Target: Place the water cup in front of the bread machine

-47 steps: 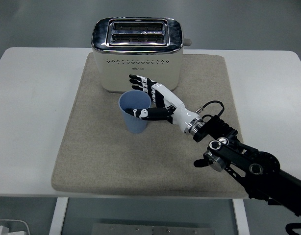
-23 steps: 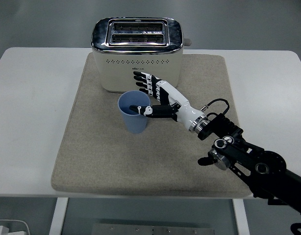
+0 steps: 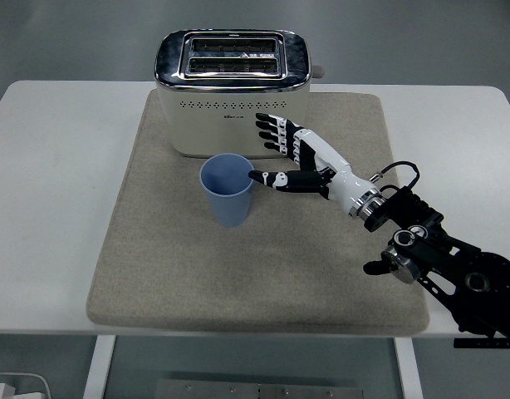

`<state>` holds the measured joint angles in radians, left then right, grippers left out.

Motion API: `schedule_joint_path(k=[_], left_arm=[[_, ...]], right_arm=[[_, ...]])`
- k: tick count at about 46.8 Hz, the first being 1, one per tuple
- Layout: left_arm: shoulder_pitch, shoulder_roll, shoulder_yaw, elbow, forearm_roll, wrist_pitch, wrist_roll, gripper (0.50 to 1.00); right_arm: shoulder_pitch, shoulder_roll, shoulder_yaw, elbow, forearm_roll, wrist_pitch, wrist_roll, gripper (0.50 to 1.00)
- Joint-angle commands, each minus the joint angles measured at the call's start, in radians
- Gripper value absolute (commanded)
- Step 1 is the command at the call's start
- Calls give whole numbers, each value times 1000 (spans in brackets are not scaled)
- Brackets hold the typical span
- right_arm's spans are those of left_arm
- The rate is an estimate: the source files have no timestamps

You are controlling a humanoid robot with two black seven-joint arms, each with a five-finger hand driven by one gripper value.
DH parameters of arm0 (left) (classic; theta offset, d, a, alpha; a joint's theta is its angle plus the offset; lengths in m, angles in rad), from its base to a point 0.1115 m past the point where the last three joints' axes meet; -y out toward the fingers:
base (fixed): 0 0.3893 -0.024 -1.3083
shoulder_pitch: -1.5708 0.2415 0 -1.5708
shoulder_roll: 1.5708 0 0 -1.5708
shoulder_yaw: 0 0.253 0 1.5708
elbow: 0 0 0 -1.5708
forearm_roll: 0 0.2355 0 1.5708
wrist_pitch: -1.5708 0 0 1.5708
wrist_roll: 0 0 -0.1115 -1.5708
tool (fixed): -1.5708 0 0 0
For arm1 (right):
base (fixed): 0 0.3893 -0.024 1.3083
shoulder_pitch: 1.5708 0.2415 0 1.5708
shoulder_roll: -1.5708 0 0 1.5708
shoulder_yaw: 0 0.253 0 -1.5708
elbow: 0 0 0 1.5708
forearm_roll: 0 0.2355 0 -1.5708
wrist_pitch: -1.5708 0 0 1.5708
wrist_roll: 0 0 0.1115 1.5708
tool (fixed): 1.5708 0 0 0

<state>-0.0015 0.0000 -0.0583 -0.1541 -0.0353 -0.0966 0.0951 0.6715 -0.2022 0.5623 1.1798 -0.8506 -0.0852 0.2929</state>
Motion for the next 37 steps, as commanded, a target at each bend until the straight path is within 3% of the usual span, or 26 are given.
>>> schedule_joint_path(k=[1, 10, 19, 30, 37], left_arm=[[0, 0, 0, 1, 0, 0, 0, 1000], [0, 0, 0, -1, 0, 0, 0, 1000], [0, 0, 0, 1, 0, 0, 0, 1000], [0, 0, 0, -1, 0, 0, 0, 1000], [0, 0, 0, -1, 0, 0, 0, 1000]], right_arm=[[-13, -20, 24, 6, 1, 4, 0, 924], [-35, -85, 41, 9, 31, 10, 0, 924], [-30, -149, 41, 9, 198, 12, 0, 926], [-1, -171, 41, -17, 353, 15, -1, 924], [22, -171, 41, -48, 533, 91, -5, 926]])
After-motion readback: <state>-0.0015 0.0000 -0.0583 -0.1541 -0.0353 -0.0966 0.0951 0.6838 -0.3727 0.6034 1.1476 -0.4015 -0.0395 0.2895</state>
